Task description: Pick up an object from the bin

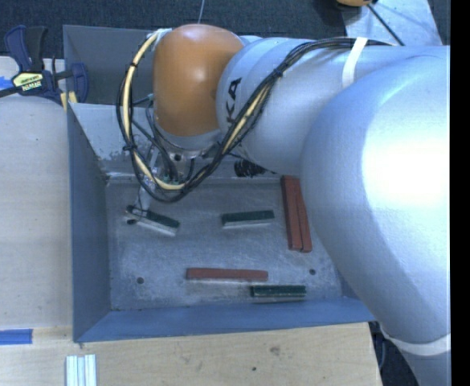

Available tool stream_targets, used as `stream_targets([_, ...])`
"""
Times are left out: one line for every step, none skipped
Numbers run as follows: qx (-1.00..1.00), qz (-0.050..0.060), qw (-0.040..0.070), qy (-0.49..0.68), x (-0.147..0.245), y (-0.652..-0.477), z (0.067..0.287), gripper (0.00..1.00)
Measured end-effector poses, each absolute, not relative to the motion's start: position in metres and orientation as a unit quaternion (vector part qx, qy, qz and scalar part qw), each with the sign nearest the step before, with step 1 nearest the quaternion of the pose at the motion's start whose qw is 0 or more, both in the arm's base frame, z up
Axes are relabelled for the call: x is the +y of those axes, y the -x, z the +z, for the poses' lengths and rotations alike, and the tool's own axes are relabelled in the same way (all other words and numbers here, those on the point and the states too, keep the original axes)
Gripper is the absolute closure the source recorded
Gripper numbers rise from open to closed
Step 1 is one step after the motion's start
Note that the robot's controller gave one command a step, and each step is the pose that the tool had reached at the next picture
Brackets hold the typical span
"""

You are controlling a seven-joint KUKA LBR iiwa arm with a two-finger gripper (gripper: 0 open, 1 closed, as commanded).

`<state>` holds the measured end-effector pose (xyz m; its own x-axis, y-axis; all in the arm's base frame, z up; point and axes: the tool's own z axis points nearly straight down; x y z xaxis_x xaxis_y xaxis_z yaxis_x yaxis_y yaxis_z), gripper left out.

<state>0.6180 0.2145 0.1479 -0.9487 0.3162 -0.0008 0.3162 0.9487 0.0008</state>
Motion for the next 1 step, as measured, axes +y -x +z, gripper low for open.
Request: stream_targets([0.99, 0.0, 0.001, -0.142, 0.183, -0.5883, 0.0709, 1.0])
